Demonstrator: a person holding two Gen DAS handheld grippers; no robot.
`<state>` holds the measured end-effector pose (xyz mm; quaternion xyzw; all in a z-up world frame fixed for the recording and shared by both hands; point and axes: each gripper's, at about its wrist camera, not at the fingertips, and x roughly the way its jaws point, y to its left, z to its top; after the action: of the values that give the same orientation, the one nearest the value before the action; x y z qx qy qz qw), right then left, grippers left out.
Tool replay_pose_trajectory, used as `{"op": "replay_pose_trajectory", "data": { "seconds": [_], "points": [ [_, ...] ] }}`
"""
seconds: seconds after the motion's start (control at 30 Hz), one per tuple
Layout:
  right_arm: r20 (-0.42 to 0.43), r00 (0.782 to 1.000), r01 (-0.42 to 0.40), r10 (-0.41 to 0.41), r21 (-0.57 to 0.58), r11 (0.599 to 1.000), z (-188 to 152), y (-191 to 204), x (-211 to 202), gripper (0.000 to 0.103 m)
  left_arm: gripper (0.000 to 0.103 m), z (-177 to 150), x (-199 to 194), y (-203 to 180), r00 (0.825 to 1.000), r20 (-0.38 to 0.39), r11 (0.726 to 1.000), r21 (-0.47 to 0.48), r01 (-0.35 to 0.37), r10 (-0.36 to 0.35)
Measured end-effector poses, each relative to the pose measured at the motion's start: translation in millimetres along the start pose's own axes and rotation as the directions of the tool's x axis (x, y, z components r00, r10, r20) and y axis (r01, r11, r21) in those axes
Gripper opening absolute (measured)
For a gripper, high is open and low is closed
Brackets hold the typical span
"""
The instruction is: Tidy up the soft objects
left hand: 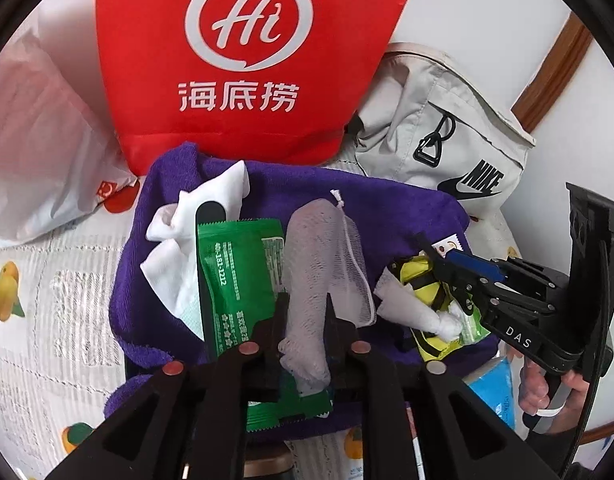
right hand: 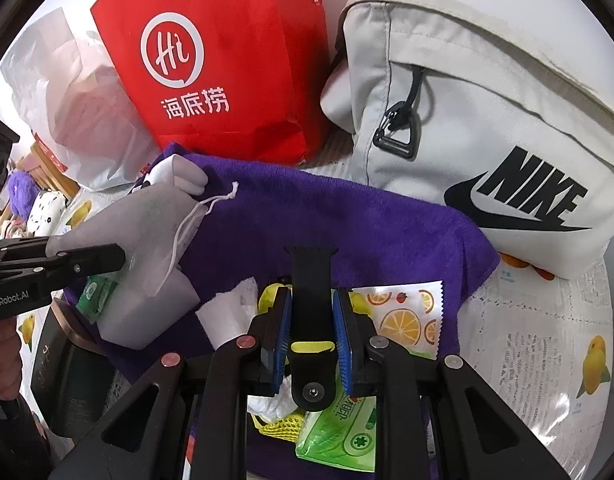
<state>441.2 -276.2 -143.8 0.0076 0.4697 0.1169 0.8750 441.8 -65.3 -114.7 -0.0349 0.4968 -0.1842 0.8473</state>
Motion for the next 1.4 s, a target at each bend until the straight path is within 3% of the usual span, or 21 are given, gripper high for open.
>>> {"op": "replay_pose_trajectory", "data": {
  "seconds": [0.07,0.17,0.23,0.3,0.4,0.77,0.9,1.1,1.2,1.4],
  "points": [
    [-0.009,1.000,-0.008,0.008,0.001,1.000,-1.2,0.0,2.4,0.023,0.021,0.7,-1.0,-2.0,1.000,0.009,1.000,0.016,-0.020,0.020],
    [-0.006,1.000,-0.025,0.025,0.000,1.000,-1.6,1.7,2.3,0.036,0.033,1.0,-3.8,-3.3,0.999,0.020,0.999,0.034,-0.041,0.040],
    [0.004,0.999,-0.035,0.035,-0.002,0.999,-1.2,4.4,-0.7,0.047,0.054,0.8,-6.0,-4.2,0.997,0.027,0.997,0.039,-0.070,0.069],
    [0.019,0.999,-0.028,0.028,-0.012,1.000,-0.8,7.7,-5.4,0.055,0.062,0.4,-9.5,-4.0,0.994,0.039,0.994,0.044,-0.100,0.098],
    [0.030,1.000,0.002,-0.002,-0.023,1.000,-0.3,11.1,-10.9,0.066,0.066,-0.2,-14.3,-4.4,0.989,0.041,0.988,0.061,-0.142,0.139],
    [0.012,0.999,0.053,-0.053,0.028,0.998,-9.6,9.9,-43.5,0.067,0.073,-8.8,-53.6,-5.4,0.978,0.096,0.980,0.054,-0.192,0.186],
    [0.035,0.996,0.083,-0.085,0.047,0.995,-19.5,13.0,-67.8,0.074,0.084,-20.8,-75.8,-9.1,0.967,0.123,0.973,0.042,-0.228,0.221],
    [0.098,0.984,0.143,-0.152,0.091,0.985,-44.8,23.4,-116.8,0.089,0.098,-51.7,-119.7,-17.8,0.961,0.167,0.975,0.010,-0.223,0.218],
    [0.112,0.980,0.151,-0.164,0.113,0.982,-60.2,32.1,-138.9,0.098,0.100,-73.1,-142.8,-29.6,0.956,0.195,0.973,0.021,-0.228,0.220],
    [0.126,0.977,0.147,-0.171,0.179,0.973,-103.7,49.3,-185.9,0.099,0.100,-120.7,-185.2,-51.5,0.947,0.230,0.971,0.028,-0.235,0.223]
  ]
}}
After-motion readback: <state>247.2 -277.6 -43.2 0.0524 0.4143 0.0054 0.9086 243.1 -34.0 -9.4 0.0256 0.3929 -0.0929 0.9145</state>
